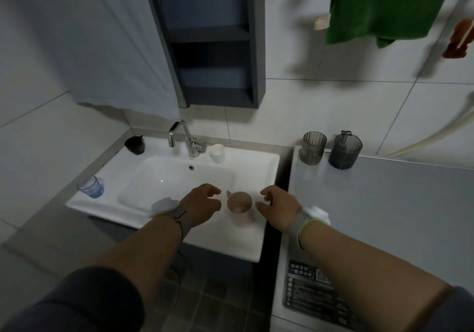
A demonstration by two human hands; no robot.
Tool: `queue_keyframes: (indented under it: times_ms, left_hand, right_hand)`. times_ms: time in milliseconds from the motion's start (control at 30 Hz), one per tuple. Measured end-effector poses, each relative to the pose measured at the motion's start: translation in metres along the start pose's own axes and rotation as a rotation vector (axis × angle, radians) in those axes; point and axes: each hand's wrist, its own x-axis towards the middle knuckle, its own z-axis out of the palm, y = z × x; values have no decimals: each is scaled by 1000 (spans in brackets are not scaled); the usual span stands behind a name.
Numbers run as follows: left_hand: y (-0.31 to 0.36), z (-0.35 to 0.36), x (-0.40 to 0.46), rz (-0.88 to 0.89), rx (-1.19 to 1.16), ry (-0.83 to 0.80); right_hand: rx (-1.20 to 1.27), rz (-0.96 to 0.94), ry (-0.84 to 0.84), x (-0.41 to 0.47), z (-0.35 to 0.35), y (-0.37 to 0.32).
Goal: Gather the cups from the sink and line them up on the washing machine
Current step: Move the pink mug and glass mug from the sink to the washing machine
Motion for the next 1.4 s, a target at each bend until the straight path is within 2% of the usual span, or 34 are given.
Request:
queue_keyframes:
  times_ms: [200, 367, 533, 633, 800, 967, 1167, 1400]
  left_hand:
    - [-19, -14, 24, 38, 47, -80]
    - [-45, -20, 48, 77, -2, -206]
    - [-57, -8, 66, -9, -148, -292]
    - [-61, 5, 73, -58, -111, -344]
    - [-51, 25, 84, -77, 89, -338]
    - [-43, 37, 89, -158, 5, -405]
    - [-34, 49, 104, -208, 1, -383]
    - [-40, 45, 115, -232, 58, -380]
  right_hand:
    - [-79, 94, -19, 7, 17, -26]
    - [-116, 194, -17, 13, 42, -35]
    - [-116, 242, -47, 18, 50, -31]
    - [-94, 255, -65, 24, 53, -28]
    - [-5, 312, -140, 49, 59, -9]
    - [57, 384, -231, 71, 67, 6]
    - [82, 373, -351, 95, 87, 8]
    - [140, 404, -359, 105, 110, -15]
